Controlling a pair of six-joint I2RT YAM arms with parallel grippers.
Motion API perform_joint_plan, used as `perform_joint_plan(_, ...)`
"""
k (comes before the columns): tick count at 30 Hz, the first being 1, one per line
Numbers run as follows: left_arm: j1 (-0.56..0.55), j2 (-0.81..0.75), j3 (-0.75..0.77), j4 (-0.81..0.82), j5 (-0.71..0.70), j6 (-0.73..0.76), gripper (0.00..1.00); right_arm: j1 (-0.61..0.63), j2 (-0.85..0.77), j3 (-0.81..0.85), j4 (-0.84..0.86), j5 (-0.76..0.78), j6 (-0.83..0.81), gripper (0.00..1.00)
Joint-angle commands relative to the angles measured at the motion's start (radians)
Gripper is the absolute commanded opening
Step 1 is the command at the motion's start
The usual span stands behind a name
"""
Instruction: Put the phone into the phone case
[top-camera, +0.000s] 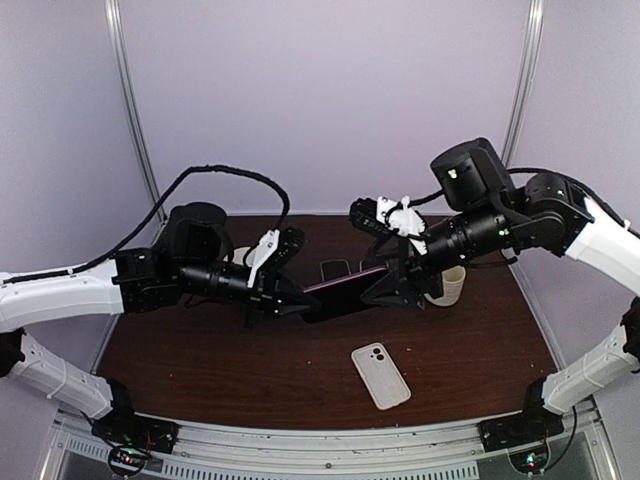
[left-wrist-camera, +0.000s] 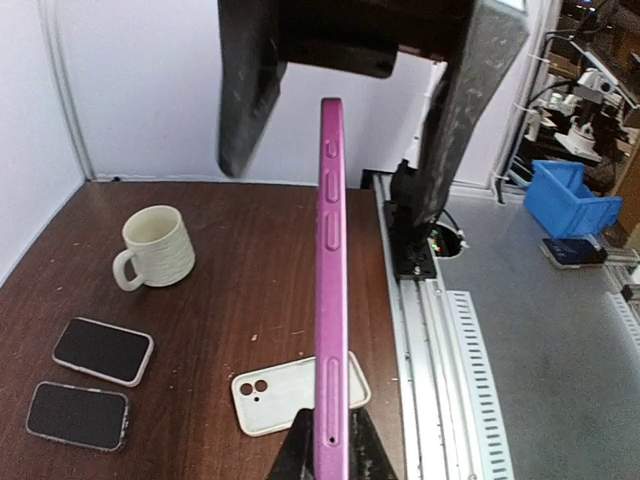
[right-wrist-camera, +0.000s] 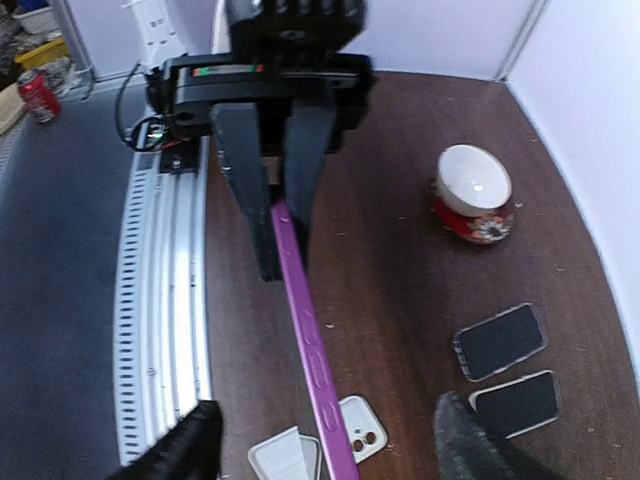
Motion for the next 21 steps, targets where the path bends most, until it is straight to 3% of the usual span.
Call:
perform_joint_plan(1,-0.005,-0.094,-0.097,0.367,-0.228,-0.024,0.00,-0.005,-0.159,-0.173,0.377,0.385,0.196,0.90)
perform_joint_plan(3,-0.014,-0.125,-0.155,0.528,-0.353,-0.014,0.00,-0.007,-0.216,-0.313,0.589,0.499,0.310,0.99)
perform_joint_plan(8,-0.067,-0.096,-0.248,0.889,-0.569,0.110,0.00,0.009,-0.220,-0.560,1.218,0.479,0.630,0.99)
perform_joint_plan(14,-0.091,-0.007,-0.255,1.071,-0.659,0.154,0.00,0.088,-0.064,-0.497,1.407,0.488,0.674,0.99)
perform_joint_plan(21,-0.093,0.011,-0.257,1.090,-0.626,0.140,0.00,0.091,0.004,-0.457,1.459,0.563,0.724,0.99)
